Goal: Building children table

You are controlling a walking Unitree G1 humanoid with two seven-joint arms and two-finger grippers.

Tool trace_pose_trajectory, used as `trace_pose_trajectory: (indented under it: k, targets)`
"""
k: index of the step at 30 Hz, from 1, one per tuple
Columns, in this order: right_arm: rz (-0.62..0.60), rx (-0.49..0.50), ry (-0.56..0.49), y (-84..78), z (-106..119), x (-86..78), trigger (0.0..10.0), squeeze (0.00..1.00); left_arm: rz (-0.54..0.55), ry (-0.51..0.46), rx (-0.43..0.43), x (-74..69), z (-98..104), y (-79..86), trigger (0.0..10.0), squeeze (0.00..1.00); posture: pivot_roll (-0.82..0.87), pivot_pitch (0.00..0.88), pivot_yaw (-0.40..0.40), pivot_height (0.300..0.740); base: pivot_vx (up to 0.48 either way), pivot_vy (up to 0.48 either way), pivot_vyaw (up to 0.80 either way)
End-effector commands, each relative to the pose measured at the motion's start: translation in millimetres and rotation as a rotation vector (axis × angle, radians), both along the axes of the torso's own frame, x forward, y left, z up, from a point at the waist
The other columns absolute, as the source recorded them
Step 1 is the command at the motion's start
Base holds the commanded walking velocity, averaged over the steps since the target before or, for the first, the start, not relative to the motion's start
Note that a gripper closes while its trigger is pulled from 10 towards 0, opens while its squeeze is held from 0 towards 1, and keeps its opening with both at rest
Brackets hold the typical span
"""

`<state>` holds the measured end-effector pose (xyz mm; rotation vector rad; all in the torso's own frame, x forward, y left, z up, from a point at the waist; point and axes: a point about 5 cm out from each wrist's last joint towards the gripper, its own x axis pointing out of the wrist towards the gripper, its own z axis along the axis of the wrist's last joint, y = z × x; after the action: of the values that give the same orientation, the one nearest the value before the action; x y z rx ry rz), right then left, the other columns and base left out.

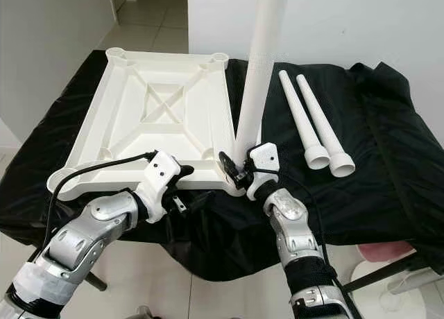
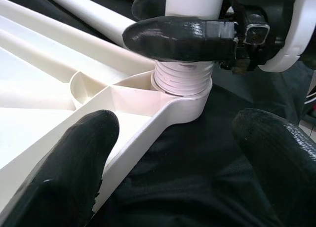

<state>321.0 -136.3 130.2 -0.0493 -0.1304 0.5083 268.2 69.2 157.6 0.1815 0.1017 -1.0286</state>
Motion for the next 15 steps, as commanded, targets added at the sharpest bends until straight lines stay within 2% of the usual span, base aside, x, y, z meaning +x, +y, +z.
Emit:
trace_pose_trajectory:
  k: [1, 10, 15]
  targets:
    - [-0.048, -0.013, 0.206, -8.5, -37.8, -6.1, 10.0, 0.0, -0.009, -0.002, 0.016, -0.8, 0.4, -0.1, 10.0, 0.0, 0.06, 0.086, -0.033, 0.74, 0.0, 0.0, 0.0]
    - [-0.163, 0.014, 0.255, -13.9, -42.1, -0.8, 10.0, 0.0, -0.003, -0.009, 0.019, -1.9, 0.2, -0.6, 10.0, 0.0, 0.06, 0.084, -0.041, 0.74, 0.0, 0.0, 0.0]
    - [-0.165, 0.013, 0.253, -10.2, -43.2, -2.5, 10.0, 0.0, -0.004, -0.011, 0.017, -2.4, 0.3, -1.3, 10.0, 0.0, 0.06, 0.082, -0.041, 0.74, 0.0, 0.0, 0.0]
